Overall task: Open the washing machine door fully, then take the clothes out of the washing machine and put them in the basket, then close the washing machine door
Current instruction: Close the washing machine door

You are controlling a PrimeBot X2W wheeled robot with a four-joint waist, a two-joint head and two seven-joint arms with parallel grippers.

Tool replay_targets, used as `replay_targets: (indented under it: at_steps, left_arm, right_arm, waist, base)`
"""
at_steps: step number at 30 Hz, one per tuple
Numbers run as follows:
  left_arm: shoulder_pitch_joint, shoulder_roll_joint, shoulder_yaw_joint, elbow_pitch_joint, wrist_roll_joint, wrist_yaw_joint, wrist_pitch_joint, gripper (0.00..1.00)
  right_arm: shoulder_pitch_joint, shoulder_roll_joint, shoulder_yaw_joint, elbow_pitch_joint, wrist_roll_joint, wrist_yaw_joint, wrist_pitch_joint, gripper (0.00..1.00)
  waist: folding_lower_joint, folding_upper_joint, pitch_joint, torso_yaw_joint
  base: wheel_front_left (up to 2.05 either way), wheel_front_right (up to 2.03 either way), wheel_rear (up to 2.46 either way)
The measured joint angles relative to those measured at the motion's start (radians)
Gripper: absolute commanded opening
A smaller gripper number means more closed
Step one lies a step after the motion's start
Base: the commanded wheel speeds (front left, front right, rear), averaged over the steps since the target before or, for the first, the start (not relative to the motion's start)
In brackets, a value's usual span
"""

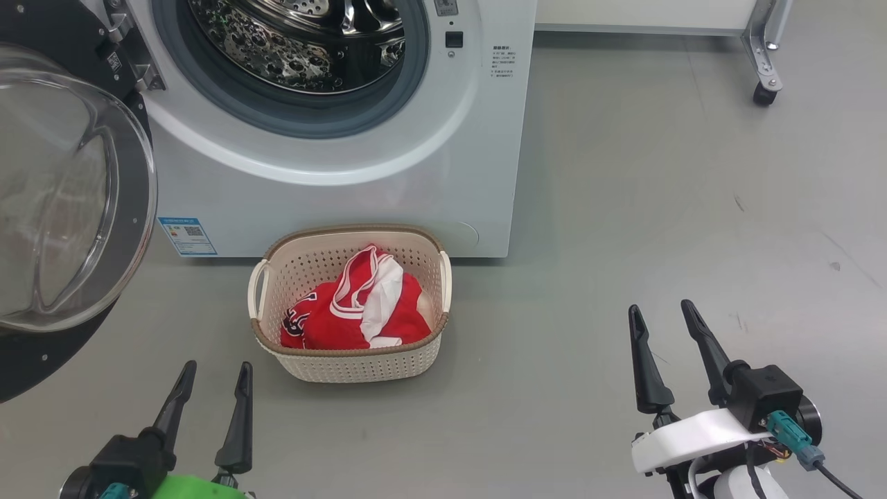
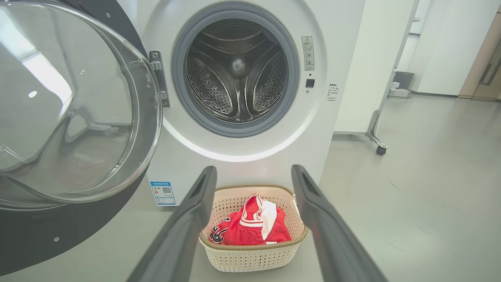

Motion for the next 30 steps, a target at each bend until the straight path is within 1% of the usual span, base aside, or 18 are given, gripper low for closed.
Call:
replay_targets:
  at_steps: [11,12,16,23,30]
  left_arm:
    - [0.002,-0.001,0.015,0.000,0.000,-0.003,0.000,1.00]
    - [0.002,-0.001,0.013,0.000,0.000,-0.003,0.000,1.00]
    - [0.001,-0.001,0.002,0.000,0.000,-0.003,0.000,1.00]
    - [0.001,-0.004,0.001,0.001,0.000,-0.003,0.000,1.00]
    - [0.001,-0.006,0.008,0.012,0.006,-0.003,0.000,1.00]
  right_arm:
    - [0.000,0.000,0.002,-0.001,0.002,-0.002,0.000,1.00]
    - [0.000,0.000,0.000,-0.004,0.003,-0.006,0.000,1.00]
    - [0.001,0.000,-0.003,-0.013,0.007,-0.006,0.000,1.00]
    - [0.001,0.000,0.000,-0.020,0.007,-0.004,0.000,1.00]
    - [0.001,0.000,0.006,-0.019,0.007,0.008,0.000,1.00]
  waist:
    - [0.0001,0.0000,0.001,0.005]
    - [0.0000,0.0000,0.002,0.008]
    - [0.0000,0.0000,0.006,0.024]
    - [0.0001,0.0000,0.013,0.076]
    - [0.0001,0.0000,0.014,0.153]
  base:
    - [0.00,0.00,0.00]
    - [0.00,0.00,0.00]
    - [0.00,0.00,0.00]
    - [0.00,0.00,0.00]
    - [0.00,0.00,0.00]
